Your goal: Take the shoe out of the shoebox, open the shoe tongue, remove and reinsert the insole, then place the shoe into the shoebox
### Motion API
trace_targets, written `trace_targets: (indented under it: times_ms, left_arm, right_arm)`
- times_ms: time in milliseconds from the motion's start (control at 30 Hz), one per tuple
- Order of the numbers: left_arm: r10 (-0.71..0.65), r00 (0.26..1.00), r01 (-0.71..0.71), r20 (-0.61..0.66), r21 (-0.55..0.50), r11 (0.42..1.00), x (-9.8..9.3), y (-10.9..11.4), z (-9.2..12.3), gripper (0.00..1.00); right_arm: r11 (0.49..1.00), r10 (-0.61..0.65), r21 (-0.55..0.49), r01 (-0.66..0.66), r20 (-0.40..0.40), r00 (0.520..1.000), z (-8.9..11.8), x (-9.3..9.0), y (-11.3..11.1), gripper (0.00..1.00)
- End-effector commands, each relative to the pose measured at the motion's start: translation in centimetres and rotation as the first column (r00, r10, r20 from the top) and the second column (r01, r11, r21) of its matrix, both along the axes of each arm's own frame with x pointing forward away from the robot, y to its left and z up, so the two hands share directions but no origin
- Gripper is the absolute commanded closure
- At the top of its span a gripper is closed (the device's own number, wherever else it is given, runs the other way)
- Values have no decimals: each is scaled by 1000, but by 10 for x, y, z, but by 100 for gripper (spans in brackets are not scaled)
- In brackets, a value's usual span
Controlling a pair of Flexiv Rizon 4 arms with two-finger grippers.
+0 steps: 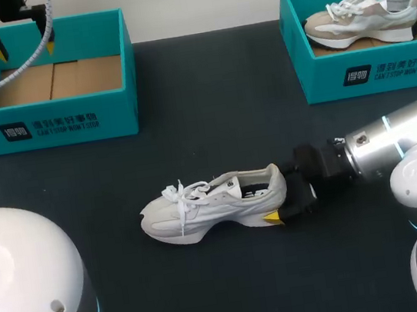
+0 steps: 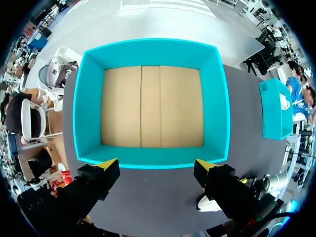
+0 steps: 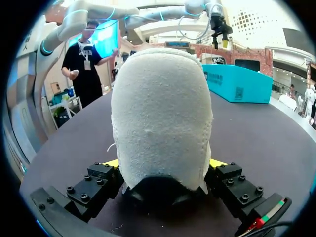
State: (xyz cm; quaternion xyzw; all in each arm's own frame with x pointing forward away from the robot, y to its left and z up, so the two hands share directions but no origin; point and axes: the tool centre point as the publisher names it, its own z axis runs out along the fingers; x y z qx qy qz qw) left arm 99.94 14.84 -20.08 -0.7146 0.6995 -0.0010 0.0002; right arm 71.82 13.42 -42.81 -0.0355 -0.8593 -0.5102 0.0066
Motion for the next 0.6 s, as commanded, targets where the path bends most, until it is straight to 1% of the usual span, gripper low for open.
trace_targets:
  times_ms: [33, 67, 133, 367, 533, 567, 600]
  left_arm:
    - [32, 999, -33, 23, 56, 998, -22, -22, 0, 0]
    - [26, 999, -26, 29, 31, 999, -29, -27, 0, 0]
    - [34, 999, -36, 32, 60, 998, -41, -37, -3, 0]
    - [41, 998, -44, 44, 55, 998, -97, -70, -11, 0]
    - [46, 998, -48, 44, 52, 997, -129, -83, -13, 0]
    - [50, 997, -54, 57, 71, 996, -134, -86, -13, 0]
    - [59, 997, -62, 52, 51, 997, -139, -87, -12, 0]
  right_arm:
    - [1000, -2, -2, 2, -1, 1000, -7, -1, 2, 100]
    - [1000, -2, -2, 2, -1, 1000, -7, -1, 2, 100]
    - [1000, -2, -2, 2, -1, 1000, -7, -1, 2, 100]
    - [1000, -2, -2, 2, -1, 1000, -7, -1, 2, 100]
    - [1000, -2, -2, 2, -1, 1000, -7, -1, 2, 100]
    - [1000, -2, -2, 2, -1, 1000, -7, -1, 2, 100]
    - [1000, -2, -2, 2, -1, 1000, -7, -1, 2, 100]
